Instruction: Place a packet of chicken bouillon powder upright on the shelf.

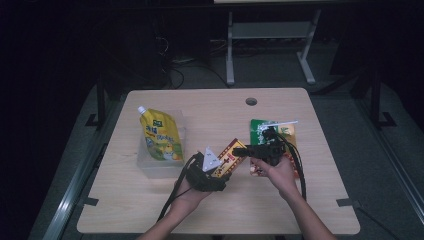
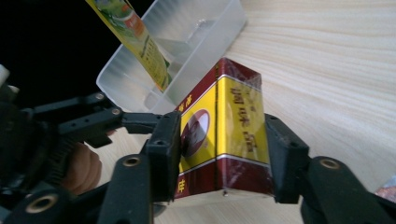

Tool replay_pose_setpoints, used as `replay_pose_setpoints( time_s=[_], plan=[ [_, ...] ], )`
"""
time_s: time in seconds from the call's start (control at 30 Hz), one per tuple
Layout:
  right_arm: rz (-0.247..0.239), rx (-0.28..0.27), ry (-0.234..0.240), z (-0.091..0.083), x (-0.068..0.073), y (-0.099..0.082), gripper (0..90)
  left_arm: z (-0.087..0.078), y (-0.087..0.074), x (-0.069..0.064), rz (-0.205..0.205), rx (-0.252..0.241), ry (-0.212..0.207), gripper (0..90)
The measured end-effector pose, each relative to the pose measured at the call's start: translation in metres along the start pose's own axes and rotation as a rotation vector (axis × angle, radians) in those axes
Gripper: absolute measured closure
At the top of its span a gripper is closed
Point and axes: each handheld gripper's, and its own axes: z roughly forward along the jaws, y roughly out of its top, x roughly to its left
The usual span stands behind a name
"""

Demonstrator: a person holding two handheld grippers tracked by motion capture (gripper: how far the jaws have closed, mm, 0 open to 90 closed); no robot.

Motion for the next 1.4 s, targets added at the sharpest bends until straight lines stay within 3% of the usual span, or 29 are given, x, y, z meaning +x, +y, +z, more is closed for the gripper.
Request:
replay_pose_setpoints(
  time_s=[0.2, 0.33, 0.5, 0.63, 0.8, 0.97, 1.4],
  plan=[
    [-0.026, -0.013, 0.031, -0.001, 0.01, 0.003, 64.3, 0.002, -0.005, 0.001, -0.02, 0.017, 0.003, 31.9],
    [-0.079, -0.008, 0.021, 0.002, 0.018, 0.006, 66.3, 0.002, -0.007, 0.001, -0.004, 0.009, 0.018, 31.4],
    [-0.105, -0.004, 0.018, 0.002, 0.023, 0.008, 66.8, -0.001, -0.009, 0.001, -0.003, 0.001, 0.015, 30.7],
    [-0.141, 0.002, 0.005, 0.002, 0.028, 0.011, 67.0, -0.005, -0.011, 0.001, -0.014, -0.002, 0.004, 30.2],
    [-0.2, 0.019, -0.046, 0.0, 0.034, 0.015, 67.1, -0.009, -0.016, 0.0, -0.039, -0.011, -0.019, 30.9],
    [-0.248, 0.032, -0.075, 0.002, 0.037, 0.02, 67.1, -0.013, -0.02, -0.005, -0.018, -0.002, -0.044, 30.7],
    [-0.324, 0.066, -0.08, 0.011, 0.048, 0.033, 67.2, -0.018, -0.03, -0.013, -0.003, -0.007, -0.095, 29.9]
  ],
)
